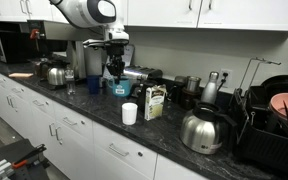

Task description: Move the blue mug to the right of the white mug

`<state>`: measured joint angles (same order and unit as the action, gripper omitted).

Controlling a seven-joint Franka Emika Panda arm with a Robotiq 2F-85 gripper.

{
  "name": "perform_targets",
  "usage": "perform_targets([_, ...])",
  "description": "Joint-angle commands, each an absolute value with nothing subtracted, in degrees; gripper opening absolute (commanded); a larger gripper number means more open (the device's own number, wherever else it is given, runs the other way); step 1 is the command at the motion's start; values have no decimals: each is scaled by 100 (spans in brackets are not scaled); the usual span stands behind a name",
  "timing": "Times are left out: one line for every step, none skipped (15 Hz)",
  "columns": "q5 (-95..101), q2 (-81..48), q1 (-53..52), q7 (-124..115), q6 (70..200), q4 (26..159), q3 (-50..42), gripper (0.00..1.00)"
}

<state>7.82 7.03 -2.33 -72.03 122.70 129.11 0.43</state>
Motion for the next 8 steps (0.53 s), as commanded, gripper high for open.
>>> perform_targets([763, 704, -126, -7191, 12256, 12905, 149, 9])
perform_targets([763, 703, -126, -7192, 12256, 12906, 149, 9])
perform_targets([762, 704, -126, -7193, 12256, 12906, 149, 9])
perform_targets([762, 704, -126, -7194, 12256, 12906, 149, 2])
perform_targets([742, 720, -119, -7166, 12217, 12897, 139, 2])
perform_targets([686, 771, -107, -7112, 12141, 12880, 116, 2])
perform_targets([640, 816, -94, -7054, 12094, 12870, 94, 2])
perform_targets([630, 867, -63, -7040, 12054, 12856, 68, 2])
